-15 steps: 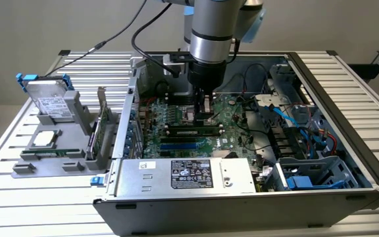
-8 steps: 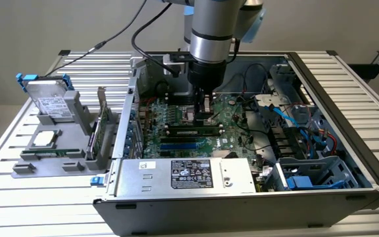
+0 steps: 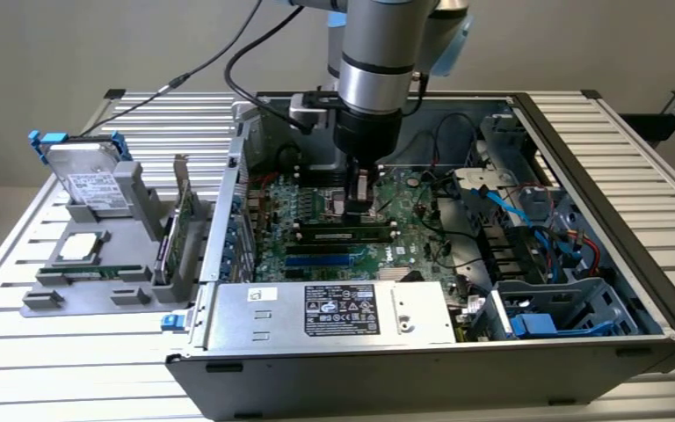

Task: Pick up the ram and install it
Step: 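Press down the ram until it locks into place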

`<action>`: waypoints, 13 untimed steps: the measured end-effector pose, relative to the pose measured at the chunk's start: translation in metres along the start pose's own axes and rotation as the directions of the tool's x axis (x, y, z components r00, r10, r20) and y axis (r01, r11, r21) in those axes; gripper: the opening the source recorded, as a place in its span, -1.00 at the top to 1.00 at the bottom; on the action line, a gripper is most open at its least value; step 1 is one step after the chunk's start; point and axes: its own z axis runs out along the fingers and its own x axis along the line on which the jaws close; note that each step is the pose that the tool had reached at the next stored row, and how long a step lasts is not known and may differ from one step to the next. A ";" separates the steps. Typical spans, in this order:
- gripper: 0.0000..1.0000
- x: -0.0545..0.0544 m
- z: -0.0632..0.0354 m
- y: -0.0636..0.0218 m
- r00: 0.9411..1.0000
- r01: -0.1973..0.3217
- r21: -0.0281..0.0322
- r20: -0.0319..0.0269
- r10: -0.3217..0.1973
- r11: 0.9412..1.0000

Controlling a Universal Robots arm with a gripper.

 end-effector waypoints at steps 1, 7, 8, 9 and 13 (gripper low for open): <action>0.80 0.000 0.0001 0.0000 1.000 -0.019 -0.002 0.001 0.019 1.000; 0.80 0.000 0.0008 -0.0001 0.993 -0.120 -0.013 0.008 0.120 0.993; 0.80 0.000 0.0009 -0.0001 0.991 -0.137 -0.015 0.009 0.137 0.991; 0.80 0.000 0.0010 -0.0001 0.988 -0.153 -0.017 0.010 0.153 0.988; 0.80 0.000 0.0012 -0.0001 0.976 -0.217 -0.025 0.013 0.218 0.976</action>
